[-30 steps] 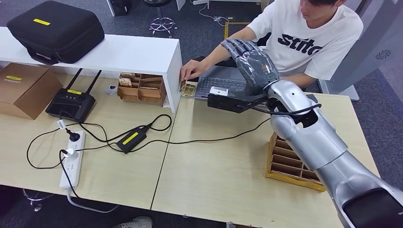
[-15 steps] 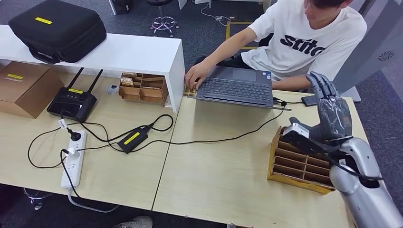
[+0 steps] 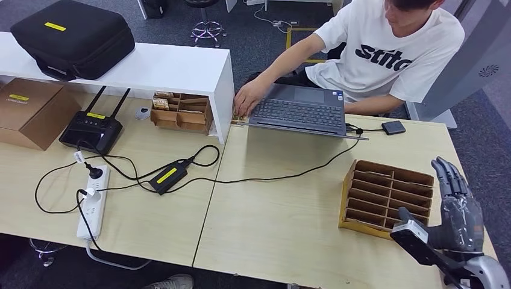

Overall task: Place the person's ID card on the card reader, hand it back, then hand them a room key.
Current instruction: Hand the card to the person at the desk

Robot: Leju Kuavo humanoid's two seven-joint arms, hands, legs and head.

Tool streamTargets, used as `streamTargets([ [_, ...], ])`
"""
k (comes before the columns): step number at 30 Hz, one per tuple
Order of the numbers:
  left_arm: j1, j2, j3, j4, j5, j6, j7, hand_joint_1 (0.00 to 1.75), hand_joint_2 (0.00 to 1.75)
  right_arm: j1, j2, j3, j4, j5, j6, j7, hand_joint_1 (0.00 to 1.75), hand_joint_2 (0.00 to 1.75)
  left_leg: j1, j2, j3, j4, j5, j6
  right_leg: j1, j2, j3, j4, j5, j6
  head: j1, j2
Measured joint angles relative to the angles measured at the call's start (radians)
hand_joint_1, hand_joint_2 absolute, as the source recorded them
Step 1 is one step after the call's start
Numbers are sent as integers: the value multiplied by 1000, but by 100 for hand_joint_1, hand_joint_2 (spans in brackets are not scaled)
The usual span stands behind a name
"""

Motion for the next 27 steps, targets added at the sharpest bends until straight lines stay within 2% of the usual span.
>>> streamTargets([
  [9, -5, 0, 4, 0, -29, -4, 2, 0, 175, -28, 29, 7, 33, 151, -34, 51, 0, 175, 0, 2, 1, 0, 0, 0, 0, 2, 1, 0, 1, 0, 0, 0],
  [16, -16, 0, 4, 0, -76, -15, 2, 0, 175, -191, 46, 90, 189, 272, -82, 116, 0, 175, 0, 6, 2, 0, 1, -1, 0, 5, 1, 1, 2, -1, 0, 0],
  [22, -17, 0, 4, 0, -100, -20, 0, 0, 175, -320, 59, 146, 345, 316, -105, 134, 0, 175, 0, 5, 2, 0, 1, -1, 0, 5, 1, 1, 2, 0, 0, 0],
  [27, -17, 0, 4, 0, -109, -22, 0, 0, 175, -386, 64, 174, 449, 323, -110, 144, 0, 175, 0, 5, 2, 0, 1, -1, 0, 5, 1, 1, 2, 0, 0, 0],
])
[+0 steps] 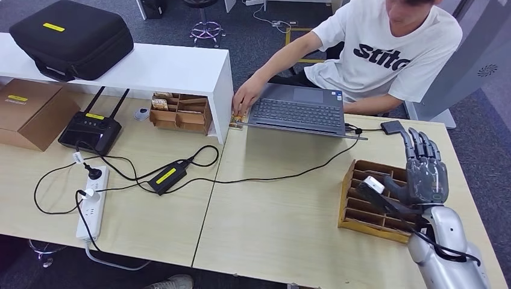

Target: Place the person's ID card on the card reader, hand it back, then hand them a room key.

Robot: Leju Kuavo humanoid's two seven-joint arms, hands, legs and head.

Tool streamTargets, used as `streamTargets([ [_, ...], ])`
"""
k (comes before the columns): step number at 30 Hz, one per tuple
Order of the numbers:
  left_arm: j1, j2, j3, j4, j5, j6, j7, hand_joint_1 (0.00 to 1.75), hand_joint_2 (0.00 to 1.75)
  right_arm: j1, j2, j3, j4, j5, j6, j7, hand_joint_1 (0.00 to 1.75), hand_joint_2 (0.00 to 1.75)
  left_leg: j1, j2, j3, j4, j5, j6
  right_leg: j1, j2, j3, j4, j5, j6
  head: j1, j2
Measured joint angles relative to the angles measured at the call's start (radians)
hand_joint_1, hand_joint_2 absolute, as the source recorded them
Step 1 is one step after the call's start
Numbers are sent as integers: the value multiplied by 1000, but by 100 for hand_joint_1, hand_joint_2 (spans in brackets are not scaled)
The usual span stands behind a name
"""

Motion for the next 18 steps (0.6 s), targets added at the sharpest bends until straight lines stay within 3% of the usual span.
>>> streamTargets([
  [18, 1, 0, 0, 0, -10, -1, 0, 0, 175, -39, 1, 11, 129, -27, -17, -2, 0, 175, 0, 0, 1, 0, 0, 0, 0, 0, 1, 0, 0, 0, 0, 0],
])
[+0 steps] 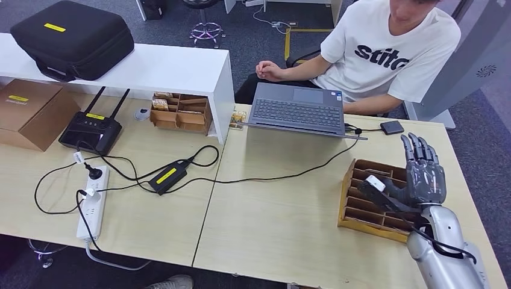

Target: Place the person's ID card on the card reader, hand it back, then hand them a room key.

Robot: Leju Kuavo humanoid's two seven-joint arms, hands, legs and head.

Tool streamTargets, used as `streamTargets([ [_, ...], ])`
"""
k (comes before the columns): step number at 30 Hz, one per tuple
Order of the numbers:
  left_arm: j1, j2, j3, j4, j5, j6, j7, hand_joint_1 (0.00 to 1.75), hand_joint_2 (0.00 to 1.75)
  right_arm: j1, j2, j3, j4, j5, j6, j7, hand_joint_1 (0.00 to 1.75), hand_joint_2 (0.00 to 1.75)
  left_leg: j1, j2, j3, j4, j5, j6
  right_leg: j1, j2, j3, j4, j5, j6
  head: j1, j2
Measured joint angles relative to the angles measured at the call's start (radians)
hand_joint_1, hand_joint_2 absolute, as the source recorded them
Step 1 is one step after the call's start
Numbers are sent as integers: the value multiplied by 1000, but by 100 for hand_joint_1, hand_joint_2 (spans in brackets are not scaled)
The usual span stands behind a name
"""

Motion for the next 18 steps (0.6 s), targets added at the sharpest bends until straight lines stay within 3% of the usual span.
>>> streamTargets([
  [18, 0, 0, 5, 0, -13, 1, 0, 0, 175, 39, 3, 5, -99, -54, 7, -22, 0, 175, 0, 0, 0, 0, 0, 0, 0, 0, 0, 0, 0, 0, 0, 0],
])
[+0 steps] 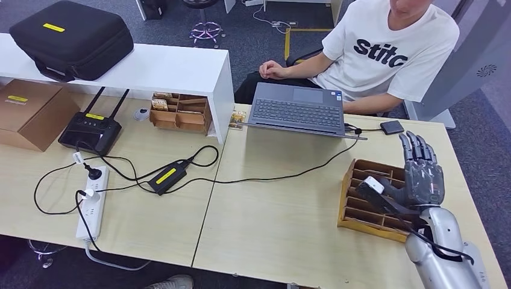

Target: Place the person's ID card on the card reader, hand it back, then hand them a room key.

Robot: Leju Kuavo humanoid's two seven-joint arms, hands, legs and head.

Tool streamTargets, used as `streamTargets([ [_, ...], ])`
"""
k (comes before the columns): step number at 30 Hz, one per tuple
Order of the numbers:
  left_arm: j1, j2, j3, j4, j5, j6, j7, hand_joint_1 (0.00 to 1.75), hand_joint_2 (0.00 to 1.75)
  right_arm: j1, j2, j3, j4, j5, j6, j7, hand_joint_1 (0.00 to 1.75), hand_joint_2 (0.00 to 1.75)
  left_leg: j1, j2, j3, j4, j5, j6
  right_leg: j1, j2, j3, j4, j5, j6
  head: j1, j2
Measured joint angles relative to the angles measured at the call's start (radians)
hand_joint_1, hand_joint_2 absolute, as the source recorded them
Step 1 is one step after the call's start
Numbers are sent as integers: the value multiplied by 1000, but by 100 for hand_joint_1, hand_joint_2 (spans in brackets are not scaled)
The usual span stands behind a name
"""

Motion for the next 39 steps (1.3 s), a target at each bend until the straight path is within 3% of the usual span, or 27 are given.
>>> streamTargets([
  [12, 0, 0, 11, 0, -6, 0, -8, 0, 175, 34, 0, -9, -103, -69, 37, -33, 0, 175, 0, 0, 0, 0, 0, 0, 0, 0, 0, 0, 0, 0, 0, 0],
  [39, 0, 0, 28, 0, -23, 1, -10, 0, 175, 56, 34, 5, -92, -107, 55, -53, 0, 175, 0, 0, 0, 0, 0, 0, 0, 0, 0, 0, 0, 0, 0, 0],
])
